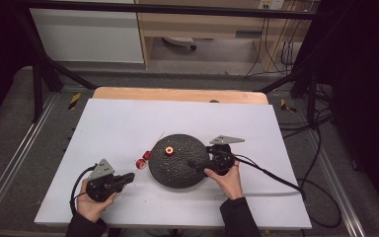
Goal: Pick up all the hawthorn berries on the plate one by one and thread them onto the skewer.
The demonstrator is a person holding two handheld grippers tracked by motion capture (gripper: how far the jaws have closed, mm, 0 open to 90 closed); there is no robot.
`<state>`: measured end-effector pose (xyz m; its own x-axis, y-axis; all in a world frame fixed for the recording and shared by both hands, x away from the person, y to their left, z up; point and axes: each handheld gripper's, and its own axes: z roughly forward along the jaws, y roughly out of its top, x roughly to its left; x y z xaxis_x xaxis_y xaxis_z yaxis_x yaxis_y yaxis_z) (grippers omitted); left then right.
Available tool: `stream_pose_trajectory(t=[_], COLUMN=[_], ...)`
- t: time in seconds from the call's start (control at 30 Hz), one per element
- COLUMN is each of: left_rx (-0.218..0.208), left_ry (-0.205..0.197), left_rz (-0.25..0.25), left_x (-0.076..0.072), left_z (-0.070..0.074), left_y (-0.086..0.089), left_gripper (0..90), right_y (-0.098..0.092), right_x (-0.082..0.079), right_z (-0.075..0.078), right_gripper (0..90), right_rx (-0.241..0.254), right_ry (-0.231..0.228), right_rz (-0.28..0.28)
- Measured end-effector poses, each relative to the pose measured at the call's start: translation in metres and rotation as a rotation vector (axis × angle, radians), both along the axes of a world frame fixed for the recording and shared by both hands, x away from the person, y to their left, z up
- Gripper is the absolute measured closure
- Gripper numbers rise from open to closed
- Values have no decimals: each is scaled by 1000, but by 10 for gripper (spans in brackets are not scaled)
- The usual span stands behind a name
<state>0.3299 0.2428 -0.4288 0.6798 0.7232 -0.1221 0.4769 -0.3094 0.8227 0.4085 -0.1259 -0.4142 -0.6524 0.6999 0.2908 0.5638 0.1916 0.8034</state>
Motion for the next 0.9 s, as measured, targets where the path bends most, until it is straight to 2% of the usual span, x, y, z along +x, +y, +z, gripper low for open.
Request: stream_pose_trajectory(t=[0.17,0.33,0.57,0.9], left_rx=[-3,12,10,10], left_ry=[3,7,12,10], left_rz=[10,-2,-2,2], left_x=[-1,-2,-2,-2], left_z=[-1,-4,-4,-3], left_y=[8,10,12,14], left_gripper=[882,881,881,881], right_y=[14,30,50,74], right_x=[8,17,31,49], right_z=[6,10,11,12], right_gripper=[26,28,43,96], right_rx=[-64,-119,-162,-205], right_ry=[11,26,56,82], right_rz=[38,63,81,67])
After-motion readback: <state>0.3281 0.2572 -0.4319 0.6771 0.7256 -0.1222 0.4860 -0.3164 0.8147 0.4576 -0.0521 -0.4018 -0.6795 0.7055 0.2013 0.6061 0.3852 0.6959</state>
